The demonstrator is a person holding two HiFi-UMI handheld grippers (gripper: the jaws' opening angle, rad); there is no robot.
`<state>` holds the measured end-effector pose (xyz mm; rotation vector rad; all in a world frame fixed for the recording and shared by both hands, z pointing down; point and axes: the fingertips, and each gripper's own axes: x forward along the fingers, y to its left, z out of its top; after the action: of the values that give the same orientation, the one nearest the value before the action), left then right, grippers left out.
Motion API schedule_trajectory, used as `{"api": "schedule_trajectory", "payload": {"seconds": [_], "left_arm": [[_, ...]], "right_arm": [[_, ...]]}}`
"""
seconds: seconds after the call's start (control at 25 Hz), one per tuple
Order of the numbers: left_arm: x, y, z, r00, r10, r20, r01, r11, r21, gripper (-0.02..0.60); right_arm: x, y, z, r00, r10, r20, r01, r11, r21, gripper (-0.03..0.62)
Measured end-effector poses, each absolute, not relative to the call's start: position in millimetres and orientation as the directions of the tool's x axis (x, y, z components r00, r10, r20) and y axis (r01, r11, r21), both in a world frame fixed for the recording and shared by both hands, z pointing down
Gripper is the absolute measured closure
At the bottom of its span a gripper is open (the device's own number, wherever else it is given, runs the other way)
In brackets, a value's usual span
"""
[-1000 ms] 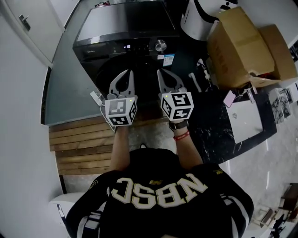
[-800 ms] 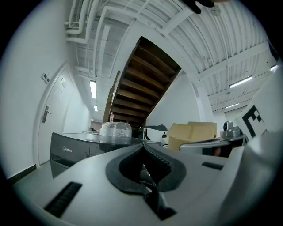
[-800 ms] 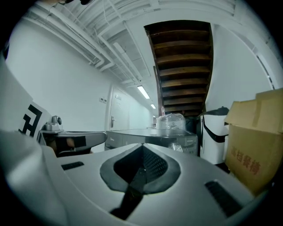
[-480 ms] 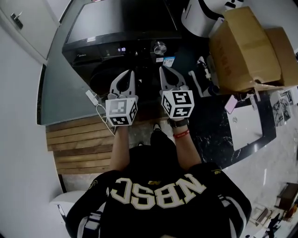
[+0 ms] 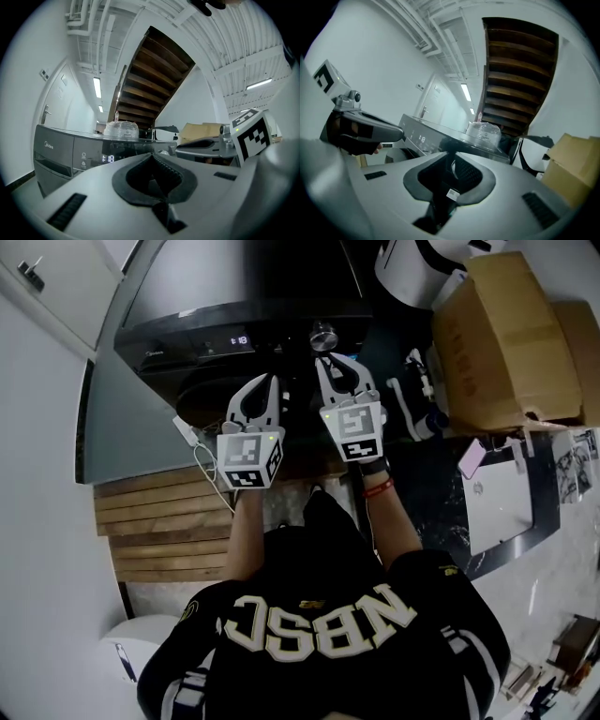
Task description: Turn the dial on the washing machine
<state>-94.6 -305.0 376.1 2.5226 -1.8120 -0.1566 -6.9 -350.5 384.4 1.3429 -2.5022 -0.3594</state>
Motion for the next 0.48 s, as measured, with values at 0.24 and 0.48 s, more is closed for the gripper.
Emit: {"api": "schedule_trajectory", "payload": {"seconds": [0.24, 0.48], "left_arm": [[-85.6, -308.1, 371.7, 0.324, -0.944, -0.070, -0.942, -0.328, 0.069, 0.568], [-92.4, -306.7, 365.6, 0.308, -0.948, -0.084, -0.949, -0.312, 0.045, 0.568]], "right_arm": [[-16.9, -369.8, 392.2, -0.540, -0.822, 0.180, -0.638, 0.539, 0.550, 0.468], [-27.1, -386.1, 404.6, -0.507, -0.826, 0.246, -0.413, 0.483, 0.772, 0.401]]}}
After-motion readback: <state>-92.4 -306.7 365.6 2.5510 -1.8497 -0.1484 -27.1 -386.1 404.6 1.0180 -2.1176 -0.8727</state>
